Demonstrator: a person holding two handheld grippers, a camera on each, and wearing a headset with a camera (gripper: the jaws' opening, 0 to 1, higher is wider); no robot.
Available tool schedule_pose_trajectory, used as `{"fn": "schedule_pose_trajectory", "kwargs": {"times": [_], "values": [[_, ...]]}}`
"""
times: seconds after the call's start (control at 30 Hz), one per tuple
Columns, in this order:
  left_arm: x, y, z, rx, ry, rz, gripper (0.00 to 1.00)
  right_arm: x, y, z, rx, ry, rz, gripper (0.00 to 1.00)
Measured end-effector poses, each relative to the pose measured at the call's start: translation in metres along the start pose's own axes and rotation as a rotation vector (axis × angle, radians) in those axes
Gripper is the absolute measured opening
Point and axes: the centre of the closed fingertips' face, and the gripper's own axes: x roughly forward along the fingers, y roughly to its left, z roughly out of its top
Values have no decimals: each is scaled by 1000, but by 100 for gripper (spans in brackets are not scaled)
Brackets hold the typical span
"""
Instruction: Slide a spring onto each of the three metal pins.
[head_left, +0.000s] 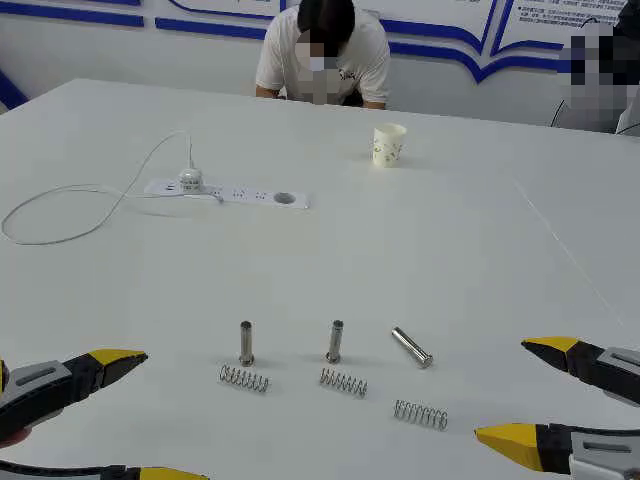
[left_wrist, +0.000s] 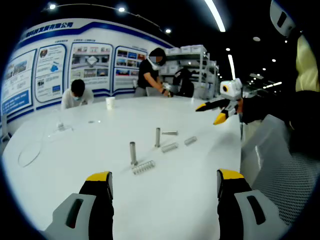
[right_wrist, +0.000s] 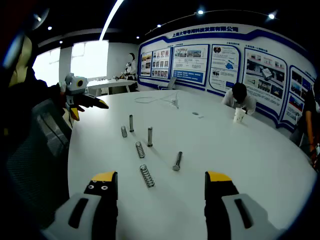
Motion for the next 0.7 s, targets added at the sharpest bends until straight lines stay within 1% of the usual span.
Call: {"fn": "schedule_pose_trajectory", "kwargs": {"times": [0.7], "values": [[-1, 0, 0, -6, -4, 4, 86, -3, -5, -1, 6, -4, -8, 71]]}}
